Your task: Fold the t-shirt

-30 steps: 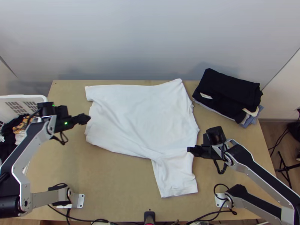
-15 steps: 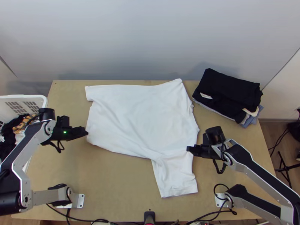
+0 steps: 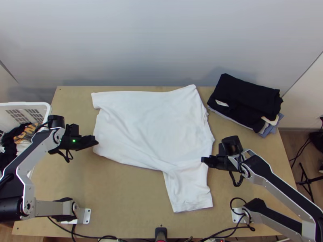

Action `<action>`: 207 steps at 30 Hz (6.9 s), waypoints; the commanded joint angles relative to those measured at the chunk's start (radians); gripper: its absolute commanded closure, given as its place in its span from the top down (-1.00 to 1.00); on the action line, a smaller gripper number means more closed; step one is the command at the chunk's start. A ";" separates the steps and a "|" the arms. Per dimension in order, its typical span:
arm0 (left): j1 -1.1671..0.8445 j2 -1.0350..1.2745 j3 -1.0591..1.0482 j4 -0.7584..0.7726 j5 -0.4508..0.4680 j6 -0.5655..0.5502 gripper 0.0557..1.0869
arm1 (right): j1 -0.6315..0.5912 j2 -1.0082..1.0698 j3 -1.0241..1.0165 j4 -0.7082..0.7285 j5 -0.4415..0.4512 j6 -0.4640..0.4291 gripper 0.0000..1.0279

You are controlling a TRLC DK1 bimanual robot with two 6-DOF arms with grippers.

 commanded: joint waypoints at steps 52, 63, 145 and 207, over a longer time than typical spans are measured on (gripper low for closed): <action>-0.119 -0.100 0.432 0.456 -0.205 -0.512 -0.93 | -0.318 0.545 1.155 -0.022 -0.093 -0.084 -0.94; -0.019 -0.480 0.584 0.357 -0.241 -0.504 -0.93 | -0.352 0.180 1.379 -0.219 -0.093 -0.110 -0.94; 0.243 -0.652 1.273 0.109 -0.311 -0.553 -0.93 | -0.496 -0.193 1.713 -0.193 -0.169 -0.126 -0.94; -0.100 0.460 0.423 0.627 -0.389 -0.458 -0.93 | -0.295 0.941 1.058 0.067 -0.068 -0.015 -0.94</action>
